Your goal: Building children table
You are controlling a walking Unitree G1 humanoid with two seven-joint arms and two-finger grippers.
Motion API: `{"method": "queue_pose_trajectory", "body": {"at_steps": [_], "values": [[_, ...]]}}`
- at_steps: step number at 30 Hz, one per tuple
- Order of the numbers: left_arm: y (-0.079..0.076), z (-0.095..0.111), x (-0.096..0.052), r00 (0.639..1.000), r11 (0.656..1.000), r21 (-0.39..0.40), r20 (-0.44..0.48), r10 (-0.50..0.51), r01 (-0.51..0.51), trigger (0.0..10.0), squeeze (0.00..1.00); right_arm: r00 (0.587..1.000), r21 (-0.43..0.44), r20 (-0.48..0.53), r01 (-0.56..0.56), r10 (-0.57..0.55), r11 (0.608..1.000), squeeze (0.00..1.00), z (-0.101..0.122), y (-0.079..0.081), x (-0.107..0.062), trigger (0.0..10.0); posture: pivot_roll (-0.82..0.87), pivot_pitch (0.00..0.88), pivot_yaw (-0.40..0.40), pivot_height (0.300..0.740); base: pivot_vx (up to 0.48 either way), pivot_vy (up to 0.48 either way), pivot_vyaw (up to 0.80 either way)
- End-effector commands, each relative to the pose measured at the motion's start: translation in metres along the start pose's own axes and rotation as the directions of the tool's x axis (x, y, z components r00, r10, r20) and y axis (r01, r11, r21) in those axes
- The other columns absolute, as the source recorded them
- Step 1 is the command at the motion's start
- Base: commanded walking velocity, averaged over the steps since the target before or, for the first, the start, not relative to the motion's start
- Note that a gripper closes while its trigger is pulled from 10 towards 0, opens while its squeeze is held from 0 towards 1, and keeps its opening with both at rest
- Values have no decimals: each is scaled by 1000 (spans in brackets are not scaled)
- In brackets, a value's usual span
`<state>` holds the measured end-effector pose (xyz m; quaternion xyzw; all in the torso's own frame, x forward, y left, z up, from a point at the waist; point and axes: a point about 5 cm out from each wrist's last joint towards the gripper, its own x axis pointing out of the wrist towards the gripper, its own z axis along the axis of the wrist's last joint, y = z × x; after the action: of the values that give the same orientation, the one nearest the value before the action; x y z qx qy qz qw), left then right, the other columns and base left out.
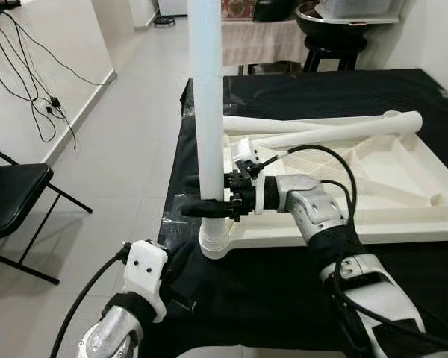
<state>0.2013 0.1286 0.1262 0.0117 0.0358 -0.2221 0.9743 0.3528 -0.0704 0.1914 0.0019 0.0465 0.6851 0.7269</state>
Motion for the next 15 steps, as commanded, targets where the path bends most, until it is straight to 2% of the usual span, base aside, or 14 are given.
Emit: {"method": "queue_pose_trajectory", "body": {"at_steps": [1, 2, 3, 9, 13, 15], "values": [[-1, -2, -1, 1000, 1000, 0, -5, 10, -10, 10000, 0, 1000, 1, -4, -15, 15, 1000, 0, -1, 0, 1, 1804, 93, 64, -7, 740, 0, 0, 0], [-1, -2, -1, 1000, 1000, 1, -5, 11, -11, 10000, 0, 1000, 9, -8, -22, 22, 1000, 0, -3, 0, 1, 1804, 93, 64, -7, 740, 0, 0, 0], [-1, -2, -1, 1000, 1000, 1, -4, 12, -12, 10000, 0, 999, 24, -4, -35, 35, 999, 0, -6, -2, -1, 0, 93, 64, -7, 740, 0, 0, 0], [-1, -2, 0, 1000, 1000, 3, -3, 13, -13, 10000, 0, 1000, 25, 1, -26, 26, 999, 0, -11, -3, -6, 0, 88, 65, -5, 740, 0, 0, 0], [-1, -1, 0, 1000, 1000, 4, -2, 11, -11, 10000, 0, 998, -2, 17, 53, -53, 999, 0, -21, -3, -13, 0, 75, 69, -1, 740, 0, 0, 0], [-1, -1, 0, 1000, 1000, 4, -2, 11, -11, 10000, 0, 998, -2, 17, 53, -53, 999, 0, -21, -3, -13, 0, 75, 69, -1, 740, 0, 0, 0]]}}
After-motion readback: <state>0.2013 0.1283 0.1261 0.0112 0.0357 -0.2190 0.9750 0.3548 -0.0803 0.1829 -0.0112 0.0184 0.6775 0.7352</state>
